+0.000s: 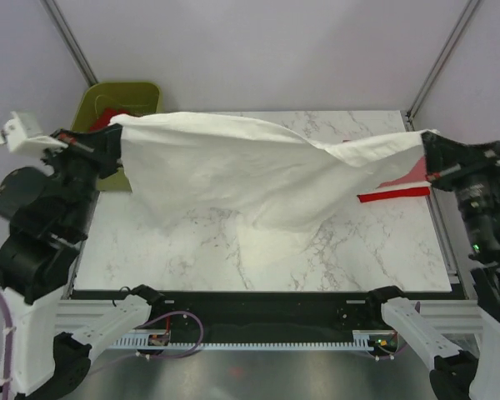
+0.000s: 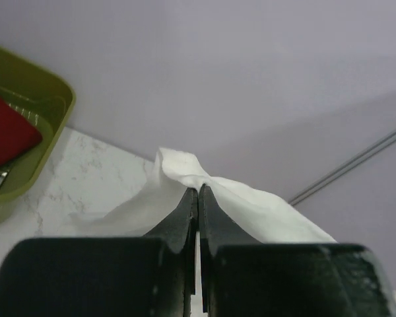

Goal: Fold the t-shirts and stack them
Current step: Flatten the tshirt out

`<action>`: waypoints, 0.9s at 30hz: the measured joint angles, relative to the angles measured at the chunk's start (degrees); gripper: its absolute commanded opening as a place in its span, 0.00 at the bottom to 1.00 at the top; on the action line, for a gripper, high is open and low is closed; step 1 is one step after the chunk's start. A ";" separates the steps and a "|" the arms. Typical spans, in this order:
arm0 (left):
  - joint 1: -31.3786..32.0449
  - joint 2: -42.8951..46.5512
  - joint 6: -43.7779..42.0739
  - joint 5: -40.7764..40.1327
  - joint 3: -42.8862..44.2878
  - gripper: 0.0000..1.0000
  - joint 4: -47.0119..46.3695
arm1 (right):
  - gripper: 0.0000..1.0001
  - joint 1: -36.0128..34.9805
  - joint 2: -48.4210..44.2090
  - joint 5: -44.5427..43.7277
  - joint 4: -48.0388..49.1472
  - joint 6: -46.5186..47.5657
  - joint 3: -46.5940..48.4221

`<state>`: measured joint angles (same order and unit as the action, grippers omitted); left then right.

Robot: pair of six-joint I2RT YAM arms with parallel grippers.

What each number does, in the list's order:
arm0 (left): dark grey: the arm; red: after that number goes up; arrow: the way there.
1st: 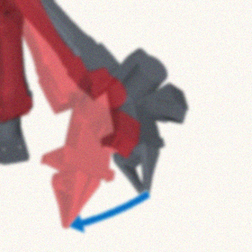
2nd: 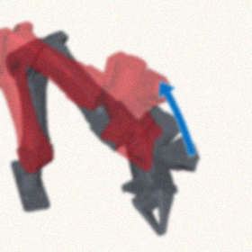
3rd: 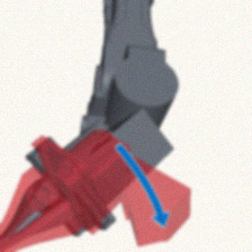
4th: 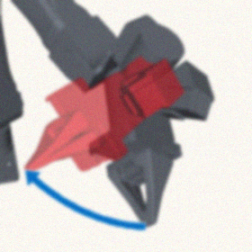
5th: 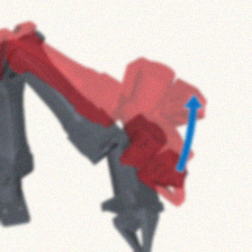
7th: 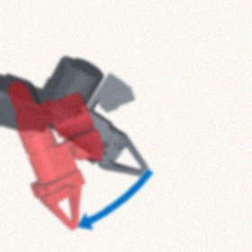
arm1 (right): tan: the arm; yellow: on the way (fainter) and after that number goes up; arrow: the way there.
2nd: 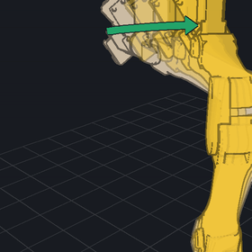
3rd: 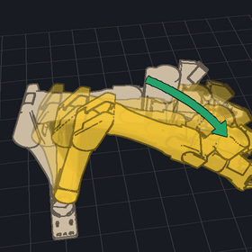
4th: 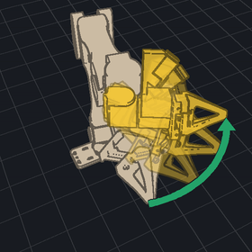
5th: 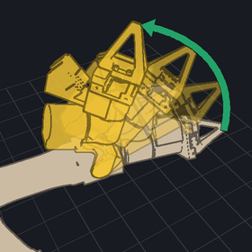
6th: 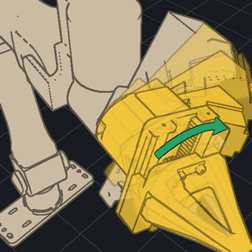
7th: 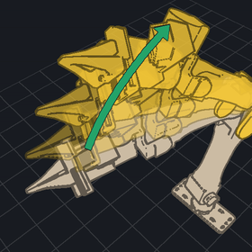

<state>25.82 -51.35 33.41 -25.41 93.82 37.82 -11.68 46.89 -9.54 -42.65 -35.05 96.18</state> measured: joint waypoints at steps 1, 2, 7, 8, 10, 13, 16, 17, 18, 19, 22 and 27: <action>0.00 1.66 -0.09 -0.04 1.88 0.02 1.01 | 0.00 0.02 -1.27 -0.04 -0.04 0.28 1.57; 0.00 3.45 -0.24 -0.02 3.56 0.02 1.68 | 0.00 0.02 -2.97 -0.17 -0.42 0.70 3.56; 0.02 9.18 -0.39 0.61 10.47 0.02 3.93 | 0.00 0.02 -9.97 -0.26 -0.39 2.82 14.10; 0.00 9.81 -0.35 1.16 11.61 0.02 3.93 | 0.00 0.02 -10.62 -0.02 -0.39 3.10 16.17; 0.00 10.36 -0.31 2.08 13.03 0.02 4.00 | 0.00 0.02 -10.86 0.55 0.15 3.43 19.26; 0.02 9.99 -0.22 3.02 13.44 0.02 4.20 | 0.00 0.02 -10.14 0.92 0.35 3.58 22.03; 0.00 8.20 0.13 2.45 11.91 0.02 3.76 | 0.00 0.02 -8.17 1.05 1.20 3.52 21.09; 0.02 7.37 0.17 1.75 10.69 0.02 3.43 | 0.00 0.02 -7.65 1.09 2.75 3.39 18.71; 0.02 6.25 0.20 0.87 8.66 0.02 2.58 | 0.00 0.02 -7.17 1.07 3.85 3.28 15.96; 0.00 5.22 0.20 -0.20 6.19 0.02 1.22 | 0.00 0.00 -6.69 1.07 5.90 3.06 12.24; -0.02 1.20 0.20 -3.67 -4.13 0.02 -3.41 | 0.00 0.02 -3.52 0.98 10.01 2.14 0.92; -1.73 -10.38 1.36 -7.10 -20.00 0.02 -12.98 | 0.00 0.02 6.21 -0.20 21.59 -0.11 -20.37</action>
<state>24.10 -61.73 34.76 -32.51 73.82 24.84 -11.66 53.10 -9.74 -21.06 -35.16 75.81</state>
